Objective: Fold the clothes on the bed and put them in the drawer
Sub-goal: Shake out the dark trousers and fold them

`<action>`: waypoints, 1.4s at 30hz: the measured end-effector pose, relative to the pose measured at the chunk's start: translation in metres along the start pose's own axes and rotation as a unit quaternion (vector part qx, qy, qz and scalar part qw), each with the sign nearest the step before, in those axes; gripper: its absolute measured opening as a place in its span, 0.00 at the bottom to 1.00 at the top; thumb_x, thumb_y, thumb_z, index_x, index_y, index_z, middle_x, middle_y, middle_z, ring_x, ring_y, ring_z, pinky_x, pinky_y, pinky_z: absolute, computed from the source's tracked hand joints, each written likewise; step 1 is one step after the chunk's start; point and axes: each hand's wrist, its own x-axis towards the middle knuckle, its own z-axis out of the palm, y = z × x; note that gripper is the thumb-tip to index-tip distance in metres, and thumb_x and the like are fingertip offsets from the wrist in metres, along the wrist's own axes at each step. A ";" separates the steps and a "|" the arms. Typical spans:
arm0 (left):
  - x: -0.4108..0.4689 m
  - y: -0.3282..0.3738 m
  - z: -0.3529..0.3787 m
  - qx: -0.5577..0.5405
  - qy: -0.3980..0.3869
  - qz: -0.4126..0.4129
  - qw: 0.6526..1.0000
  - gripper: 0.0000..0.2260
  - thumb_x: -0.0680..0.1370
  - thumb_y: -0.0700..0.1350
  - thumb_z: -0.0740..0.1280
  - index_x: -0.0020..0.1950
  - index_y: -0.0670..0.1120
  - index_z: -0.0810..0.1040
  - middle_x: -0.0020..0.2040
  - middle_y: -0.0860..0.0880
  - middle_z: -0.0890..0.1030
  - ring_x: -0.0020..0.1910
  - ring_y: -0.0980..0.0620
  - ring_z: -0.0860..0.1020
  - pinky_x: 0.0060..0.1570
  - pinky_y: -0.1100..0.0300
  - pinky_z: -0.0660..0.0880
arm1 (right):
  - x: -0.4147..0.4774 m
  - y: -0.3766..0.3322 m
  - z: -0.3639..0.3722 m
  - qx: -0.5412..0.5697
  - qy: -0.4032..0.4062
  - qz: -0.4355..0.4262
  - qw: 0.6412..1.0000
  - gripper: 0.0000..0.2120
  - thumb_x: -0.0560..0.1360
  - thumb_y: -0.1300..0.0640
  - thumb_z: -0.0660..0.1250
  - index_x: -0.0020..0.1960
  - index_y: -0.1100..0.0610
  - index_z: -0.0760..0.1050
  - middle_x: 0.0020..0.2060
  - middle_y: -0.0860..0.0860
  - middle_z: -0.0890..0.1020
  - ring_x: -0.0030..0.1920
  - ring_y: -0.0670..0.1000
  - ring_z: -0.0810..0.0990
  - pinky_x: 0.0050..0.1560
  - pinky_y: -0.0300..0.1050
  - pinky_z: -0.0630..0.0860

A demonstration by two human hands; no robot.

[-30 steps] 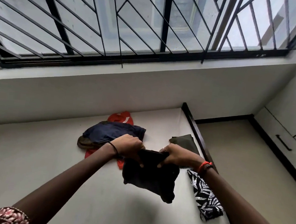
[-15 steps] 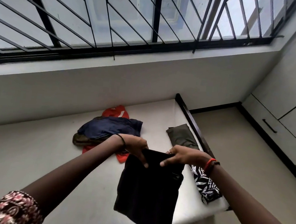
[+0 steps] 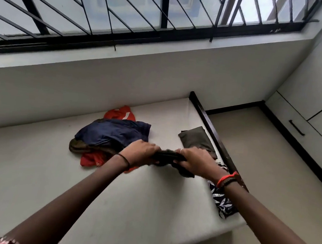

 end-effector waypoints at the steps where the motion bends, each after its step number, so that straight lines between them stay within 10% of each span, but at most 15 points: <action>1: -0.005 0.002 0.023 -0.002 0.030 0.008 1.000 0.17 0.75 0.54 0.57 0.51 0.45 0.79 0.45 0.48 0.83 0.43 0.49 0.82 0.39 0.59 0.76 | -0.004 0.002 0.021 -0.010 0.026 -0.014 1.000 0.15 0.77 0.46 0.63 0.62 0.49 0.75 0.51 0.53 0.83 0.51 0.57 0.81 0.44 0.48 0.74; 7: -0.052 0.032 0.205 -0.040 0.009 -0.037 0.998 0.23 0.69 0.42 0.55 0.62 0.46 0.77 0.57 0.51 0.82 0.55 0.55 0.80 0.52 0.59 0.74 | -0.038 0.002 0.208 -0.008 0.043 -0.035 0.998 0.22 0.55 0.52 0.79 0.49 0.53 0.84 0.47 0.48 0.85 0.43 0.44 0.84 0.38 0.35 0.77; 11: -0.107 0.064 0.338 -0.068 -0.069 -0.071 0.993 0.37 0.69 0.37 0.53 0.78 0.43 0.46 0.74 0.49 0.64 0.67 0.53 0.70 0.56 0.56 0.75 | -0.073 -0.014 0.333 0.023 -0.109 -0.021 0.994 0.18 0.65 0.56 0.58 0.45 0.53 0.85 0.45 0.47 0.86 0.44 0.43 0.84 0.38 0.33 0.78; 14: -0.141 0.095 0.401 -0.069 -0.075 -0.102 0.990 0.38 0.68 0.35 0.51 0.78 0.44 0.43 0.78 0.48 0.44 0.77 0.52 0.47 0.54 0.53 0.76 | -0.101 -0.026 0.402 0.030 -0.200 0.020 0.979 0.22 0.64 0.58 0.53 0.44 0.53 0.86 0.44 0.48 0.86 0.45 0.44 0.84 0.36 0.34 0.78; 21: -0.165 0.113 0.427 -0.100 -0.122 -0.128 0.979 0.35 0.68 0.40 0.53 0.76 0.44 0.56 0.75 0.46 0.63 0.72 0.51 0.64 0.68 0.45 0.63 | -0.133 -0.049 0.465 0.057 -0.230 0.077 0.969 0.37 0.67 0.53 0.64 0.71 0.67 0.59 0.68 0.62 0.70 0.68 0.58 0.65 0.67 0.51 0.63; 24: -0.159 0.109 0.421 -0.121 -0.122 -0.107 0.979 0.32 0.66 0.52 0.60 0.69 0.45 0.72 0.71 0.46 0.70 0.71 0.52 0.65 0.69 0.46 0.54 | -0.125 -0.051 0.445 0.148 -0.222 0.097 0.959 0.35 0.57 0.40 0.73 0.59 0.59 0.78 0.59 0.55 0.80 0.61 0.53 0.77 0.57 0.44 0.76; 29: -0.115 0.079 0.403 -0.096 0.014 -0.148 0.984 0.23 0.81 0.52 0.48 0.69 0.45 0.73 0.70 0.48 0.72 0.68 0.51 0.71 0.71 0.50 0.53 | -0.070 0.010 0.397 0.333 -0.071 0.184 0.922 0.18 0.80 0.51 0.58 0.58 0.62 0.78 0.55 0.56 0.81 0.57 0.53 0.78 0.62 0.40 0.69; 32: -0.084 0.058 0.403 -0.196 0.040 -0.371 0.907 0.26 0.79 0.57 0.57 0.72 0.44 0.66 0.71 0.46 0.70 0.68 0.47 0.70 0.68 0.46 0.61 | -0.017 0.087 0.382 0.366 0.039 0.338 0.866 0.10 0.77 0.68 0.60 0.54 0.65 0.77 0.51 0.60 0.81 0.52 0.55 0.79 0.56 0.43 0.70; 35: -0.074 0.051 0.402 -0.343 -0.042 -0.585 0.733 0.38 0.69 0.66 0.68 0.70 0.45 0.65 0.65 0.45 0.72 0.64 0.44 0.72 0.61 0.44 0.68 | 0.014 0.141 0.367 0.433 -0.035 0.484 0.759 0.11 0.77 0.50 0.64 0.48 0.59 0.73 0.45 0.58 0.80 0.47 0.56 0.78 0.45 0.50 0.76; 39: -0.092 0.066 0.411 -0.389 -0.125 -0.578 0.706 0.38 0.64 0.70 0.70 0.66 0.51 0.63 0.56 0.49 0.79 0.57 0.45 0.77 0.59 0.47 0.70 | -0.014 0.121 0.356 0.493 -0.256 0.511 0.656 0.27 0.68 0.31 0.66 0.46 0.56 0.72 0.43 0.51 0.78 0.46 0.53 0.80 0.47 0.52 0.76; 42: -0.106 0.069 0.416 -0.441 -0.172 -0.565 0.676 0.37 0.65 0.68 0.71 0.65 0.51 0.63 0.55 0.51 0.77 0.57 0.45 0.77 0.58 0.50 0.70 | -0.044 0.083 0.381 0.509 -0.292 0.476 0.656 0.33 0.62 0.35 0.74 0.57 0.51 0.66 0.52 0.49 0.78 0.50 0.53 0.81 0.44 0.53 0.77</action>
